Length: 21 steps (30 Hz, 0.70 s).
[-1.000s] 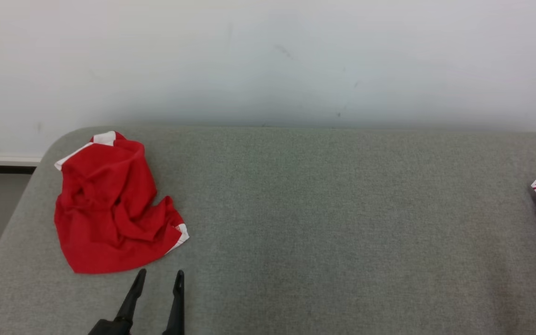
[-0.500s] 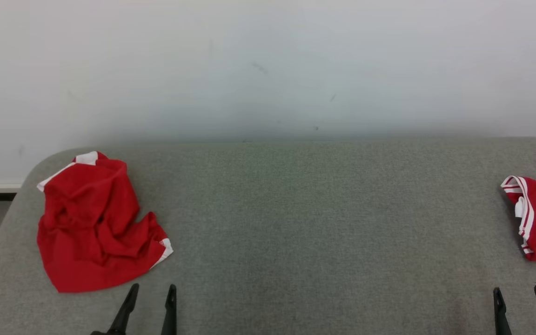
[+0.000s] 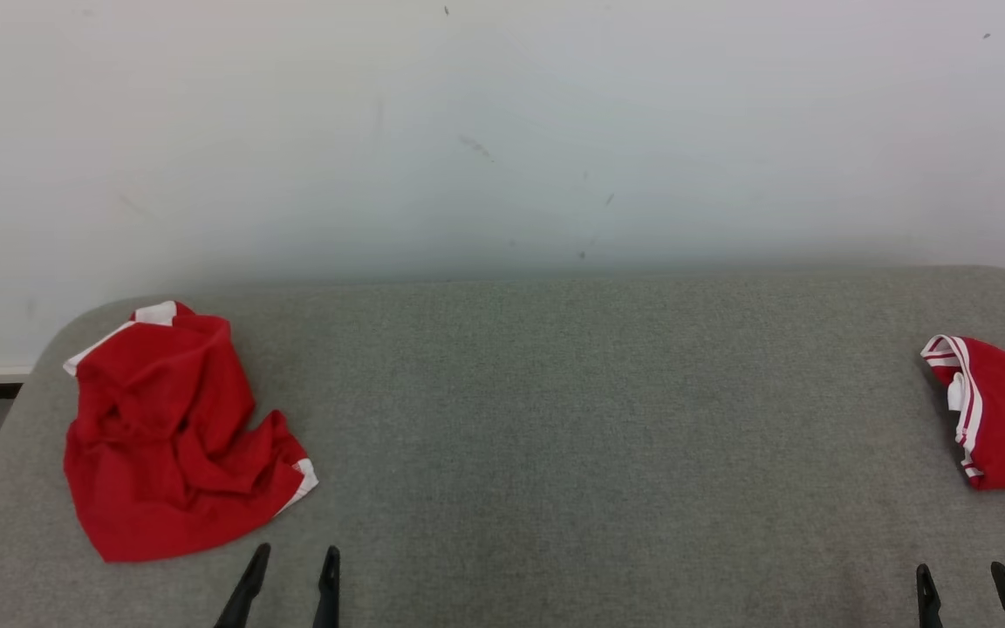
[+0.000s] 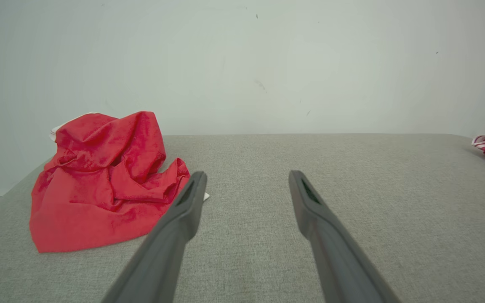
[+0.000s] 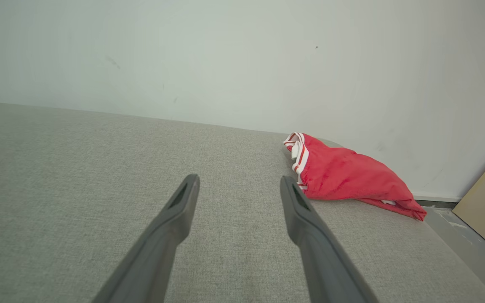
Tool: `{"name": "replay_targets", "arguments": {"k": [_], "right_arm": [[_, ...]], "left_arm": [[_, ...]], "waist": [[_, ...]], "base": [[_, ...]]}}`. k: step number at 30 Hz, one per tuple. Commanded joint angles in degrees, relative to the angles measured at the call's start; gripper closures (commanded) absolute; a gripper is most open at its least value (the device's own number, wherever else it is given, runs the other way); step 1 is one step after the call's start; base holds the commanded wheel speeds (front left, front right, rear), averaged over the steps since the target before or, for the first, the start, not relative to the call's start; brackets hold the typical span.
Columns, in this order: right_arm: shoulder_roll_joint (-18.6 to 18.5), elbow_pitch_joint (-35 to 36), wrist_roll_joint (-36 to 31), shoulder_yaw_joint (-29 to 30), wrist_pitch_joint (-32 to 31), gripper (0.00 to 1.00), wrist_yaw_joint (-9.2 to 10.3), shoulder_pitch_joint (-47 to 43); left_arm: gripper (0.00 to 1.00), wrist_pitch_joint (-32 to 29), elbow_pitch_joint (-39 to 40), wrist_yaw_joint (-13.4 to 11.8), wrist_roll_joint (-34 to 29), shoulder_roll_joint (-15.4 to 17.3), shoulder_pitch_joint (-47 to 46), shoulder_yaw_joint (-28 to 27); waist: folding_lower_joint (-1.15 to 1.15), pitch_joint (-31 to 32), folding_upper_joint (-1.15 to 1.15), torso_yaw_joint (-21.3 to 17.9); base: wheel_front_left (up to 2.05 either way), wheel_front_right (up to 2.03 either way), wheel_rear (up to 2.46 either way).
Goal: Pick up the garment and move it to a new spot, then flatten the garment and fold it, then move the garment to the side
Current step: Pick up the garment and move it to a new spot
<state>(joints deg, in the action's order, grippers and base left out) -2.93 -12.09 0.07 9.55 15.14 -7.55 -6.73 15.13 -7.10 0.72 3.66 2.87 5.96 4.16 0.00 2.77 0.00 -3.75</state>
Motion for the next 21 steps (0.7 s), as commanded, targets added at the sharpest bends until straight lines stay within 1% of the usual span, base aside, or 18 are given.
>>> {"name": "replay_targets", "arguments": {"k": [1, 10, 15, 18, 21], "right_arm": [[-0.01, -0.13, 0.89, -0.07, -0.04, 0.00, 0.12, -0.59], [0.00, -0.15, 1.36, -0.69, -0.04, 0.00, 0.12, -0.91], [-0.01, 0.13, 1.60, -0.77, -0.04, 0.00, 0.12, -0.95], [-0.01, 0.17, 1.90, -0.94, -0.04, 0.00, 0.12, -1.32], [0.00, -0.05, 2.12, -1.47, -0.04, 0.00, 0.12, -1.59]], "left_arm": [[0.00, -0.01, 0.14, -0.08, -0.46, 0.12, 0.73, -0.13], [0.00, -0.01, 0.48, -0.01, -0.79, 0.10, 0.64, -0.27], [0.00, -0.01, 0.31, 0.08, -0.74, 0.11, 0.08, -0.03], [0.00, -0.01, 0.21, 0.10, -0.72, 0.12, -0.38, 0.23], [0.00, -0.01, 0.21, -0.09, -0.61, 0.13, -0.39, 0.31]], "waist": [[0.00, -0.04, 0.00, 0.07], [0.00, -0.39, 0.00, 0.61], [0.00, -0.45, 0.00, 1.81], [0.00, -0.22, 0.00, 3.89], [0.00, 0.20, 0.00, 6.82]], "base": [[0.00, 0.00, 0.00], [0.00, 0.00, 0.00], [0.00, 0.00, 0.00], [0.00, 0.00, 0.00], [0.00, 0.00, 0.00]]}}
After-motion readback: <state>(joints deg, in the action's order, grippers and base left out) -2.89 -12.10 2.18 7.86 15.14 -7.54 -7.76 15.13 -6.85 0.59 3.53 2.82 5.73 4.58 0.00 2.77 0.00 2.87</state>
